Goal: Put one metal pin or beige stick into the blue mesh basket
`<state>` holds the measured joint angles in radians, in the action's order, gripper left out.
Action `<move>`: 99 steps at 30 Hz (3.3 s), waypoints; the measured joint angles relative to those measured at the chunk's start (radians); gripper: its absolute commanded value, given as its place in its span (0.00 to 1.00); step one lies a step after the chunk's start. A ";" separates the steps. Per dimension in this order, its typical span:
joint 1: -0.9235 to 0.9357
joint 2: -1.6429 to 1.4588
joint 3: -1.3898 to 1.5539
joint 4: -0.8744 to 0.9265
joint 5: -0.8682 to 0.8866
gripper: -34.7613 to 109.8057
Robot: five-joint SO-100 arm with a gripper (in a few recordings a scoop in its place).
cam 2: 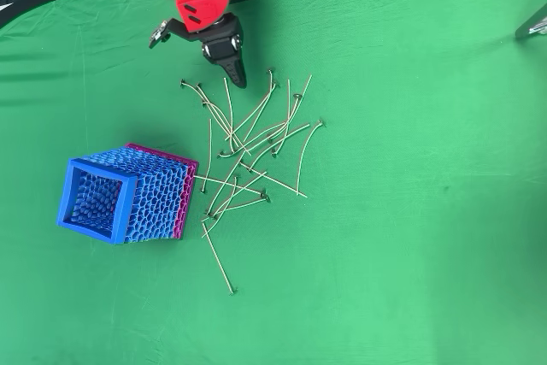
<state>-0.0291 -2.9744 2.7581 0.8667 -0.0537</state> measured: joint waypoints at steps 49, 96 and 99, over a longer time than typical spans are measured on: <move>0.233 1.595 -1.592 0.451 0.130 0.25; 0.135 2.023 -1.945 0.486 0.100 0.26; 0.135 2.045 -1.960 0.486 0.103 0.27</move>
<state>0.1058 -0.9296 0.7977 1.3530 0.0491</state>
